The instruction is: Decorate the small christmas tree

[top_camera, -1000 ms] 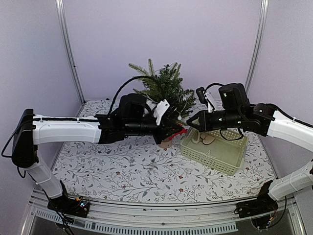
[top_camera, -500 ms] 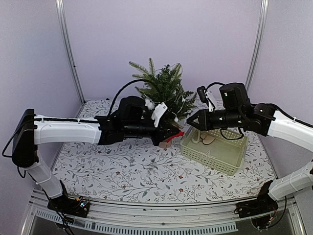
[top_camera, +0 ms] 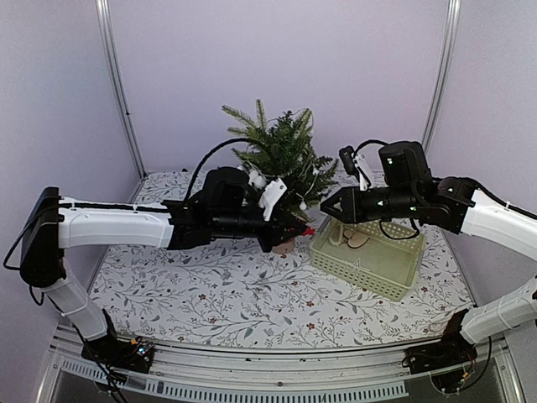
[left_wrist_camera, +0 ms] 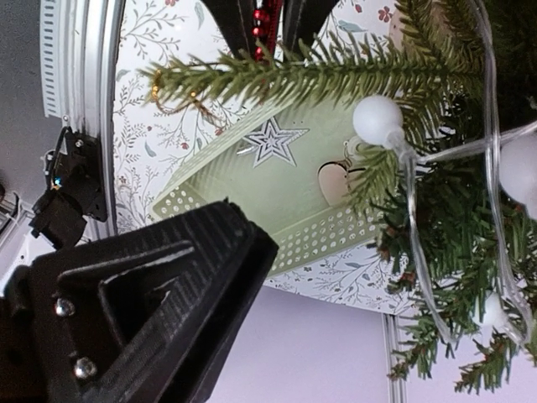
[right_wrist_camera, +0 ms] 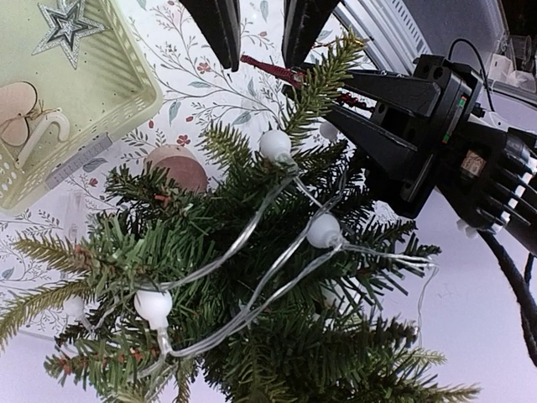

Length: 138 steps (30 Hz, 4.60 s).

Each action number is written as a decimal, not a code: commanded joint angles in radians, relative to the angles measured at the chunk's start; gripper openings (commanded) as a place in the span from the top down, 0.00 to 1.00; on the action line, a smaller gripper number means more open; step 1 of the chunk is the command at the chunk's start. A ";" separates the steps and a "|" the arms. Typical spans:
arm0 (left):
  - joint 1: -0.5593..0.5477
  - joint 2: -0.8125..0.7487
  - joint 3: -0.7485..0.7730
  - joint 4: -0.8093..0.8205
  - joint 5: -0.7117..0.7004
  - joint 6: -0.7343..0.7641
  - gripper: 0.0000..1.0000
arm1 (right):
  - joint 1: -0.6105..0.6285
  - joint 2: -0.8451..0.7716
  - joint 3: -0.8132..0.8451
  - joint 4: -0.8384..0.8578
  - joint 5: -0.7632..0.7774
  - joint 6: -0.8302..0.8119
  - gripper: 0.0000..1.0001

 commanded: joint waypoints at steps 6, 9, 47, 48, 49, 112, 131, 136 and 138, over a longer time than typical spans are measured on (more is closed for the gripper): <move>0.011 -0.075 -0.056 -0.009 -0.015 0.031 0.70 | -0.005 -0.020 -0.001 0.012 0.020 -0.014 0.77; 0.010 -0.092 -0.069 -0.011 -0.025 0.033 0.62 | -0.006 -0.020 -0.001 0.013 0.023 -0.013 0.75; 0.269 -0.019 -0.679 0.853 -0.187 -0.935 0.47 | -0.407 0.039 -0.092 0.084 -0.156 0.076 0.65; 0.266 0.022 -0.653 0.874 -0.179 -0.952 0.47 | -0.413 0.041 -0.089 0.082 -0.161 0.073 0.65; 0.263 0.060 -0.636 0.888 -0.178 -0.970 0.48 | -0.418 0.043 -0.086 0.079 -0.163 0.068 0.65; 0.377 0.626 -0.103 0.643 -0.062 -1.084 0.81 | -0.472 0.087 -0.057 0.052 -0.195 0.018 0.65; 0.482 0.653 0.014 0.622 0.075 -0.940 0.78 | -0.474 0.113 -0.050 0.073 -0.239 -0.002 0.65; 0.479 0.583 -0.118 0.735 -0.011 -1.039 0.71 | -0.474 0.118 -0.051 0.080 -0.246 -0.003 0.65; 0.468 0.558 -0.169 0.785 -0.043 -1.082 0.69 | -0.474 0.123 -0.050 0.084 -0.250 -0.004 0.65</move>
